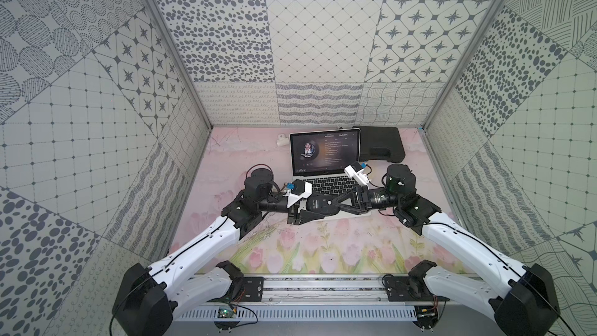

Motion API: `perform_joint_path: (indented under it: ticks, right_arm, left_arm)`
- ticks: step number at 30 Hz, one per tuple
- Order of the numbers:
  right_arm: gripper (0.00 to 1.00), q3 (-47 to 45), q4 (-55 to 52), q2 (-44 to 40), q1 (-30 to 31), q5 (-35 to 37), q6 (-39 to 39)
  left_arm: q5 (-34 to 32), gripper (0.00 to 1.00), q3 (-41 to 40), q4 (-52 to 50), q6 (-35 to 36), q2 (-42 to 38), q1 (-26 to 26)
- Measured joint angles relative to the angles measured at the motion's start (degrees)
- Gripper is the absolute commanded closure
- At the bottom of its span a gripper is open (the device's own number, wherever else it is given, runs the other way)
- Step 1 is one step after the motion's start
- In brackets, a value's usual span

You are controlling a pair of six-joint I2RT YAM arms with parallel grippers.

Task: Remove the wireless mouse receiver from the laptop
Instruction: Close the lid on the mouse.

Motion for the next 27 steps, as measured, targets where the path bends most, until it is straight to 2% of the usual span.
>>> perform_joint_path:
  ticks: [5,13,21,27]
  right_arm:
    - [0.48,-0.3,-0.1,0.0,0.0,-0.4,-1.0]
    - [0.52,-0.3,-0.6,0.0,0.0,-1.4,-1.6]
    - [0.62,0.3,-5.0,0.0,0.0,-1.4,-4.5]
    - [0.62,1.3,-7.0,0.5,0.1,-1.1,-5.1]
  left_arm:
    - [0.4,1.00,0.6,-0.1,0.0,0.5,0.0]
    - [1.9,1.00,1.3,-1.9,0.0,0.9,0.1]
    - [2.6,1.00,1.9,-4.5,0.0,1.5,0.4]
    - [3.0,1.00,2.4,-4.8,-0.1,2.1,0.7]
